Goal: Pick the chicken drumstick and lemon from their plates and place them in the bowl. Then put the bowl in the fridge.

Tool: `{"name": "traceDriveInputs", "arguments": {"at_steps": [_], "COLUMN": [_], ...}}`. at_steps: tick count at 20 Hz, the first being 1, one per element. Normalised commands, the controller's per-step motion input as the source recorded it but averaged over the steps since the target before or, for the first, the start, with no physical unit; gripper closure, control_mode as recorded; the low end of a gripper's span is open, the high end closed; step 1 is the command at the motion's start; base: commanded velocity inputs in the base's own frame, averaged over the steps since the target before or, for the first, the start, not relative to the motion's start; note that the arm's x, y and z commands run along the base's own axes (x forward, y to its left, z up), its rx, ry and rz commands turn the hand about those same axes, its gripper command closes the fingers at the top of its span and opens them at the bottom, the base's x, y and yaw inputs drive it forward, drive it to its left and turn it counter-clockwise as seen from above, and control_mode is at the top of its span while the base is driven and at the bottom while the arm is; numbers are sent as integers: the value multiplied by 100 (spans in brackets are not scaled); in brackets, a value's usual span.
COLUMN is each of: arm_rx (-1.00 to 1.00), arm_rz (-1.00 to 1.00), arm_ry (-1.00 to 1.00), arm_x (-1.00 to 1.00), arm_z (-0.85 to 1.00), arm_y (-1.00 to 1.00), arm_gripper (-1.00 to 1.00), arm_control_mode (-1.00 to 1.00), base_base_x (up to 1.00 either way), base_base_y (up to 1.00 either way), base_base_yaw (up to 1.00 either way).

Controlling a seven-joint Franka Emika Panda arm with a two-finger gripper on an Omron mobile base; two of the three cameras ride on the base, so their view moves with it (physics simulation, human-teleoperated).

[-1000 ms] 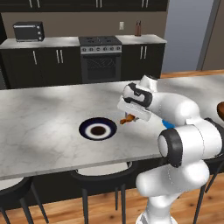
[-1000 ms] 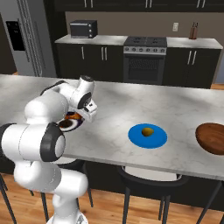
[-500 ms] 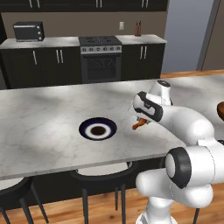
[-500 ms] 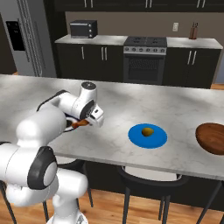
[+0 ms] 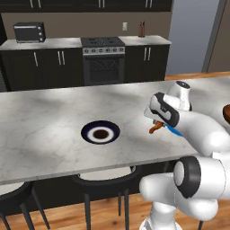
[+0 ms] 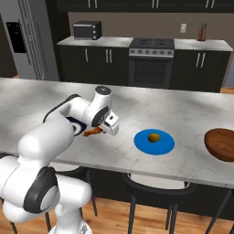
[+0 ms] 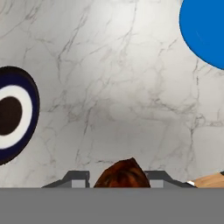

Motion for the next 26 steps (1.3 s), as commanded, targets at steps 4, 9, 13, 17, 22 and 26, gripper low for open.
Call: {"name": "traceDriveInputs", "arguments": {"at_steps": [4,9,13,17,22,26], "arm_rx": [0,0,0,0,0,0], "arm_rz": [0,0,0,0,0,0], "arm_ry": [1,0,0,0,0,0], "arm_x": [-9,0,0,0,0,0], "arm_z": [6,0,0,0,0,0], "arm_y": [-16,0,0,0,0,0], "arm_gripper": [100,100,100,100,100,100], "arm_control_mode": [-100,-100,-100,-100,100,100], "base_base_x": [0,0,0,0,0,0], "base_base_y": [0,0,0,0,0,0], "base_base_yaw": [0,0,0,0,0,0]}}
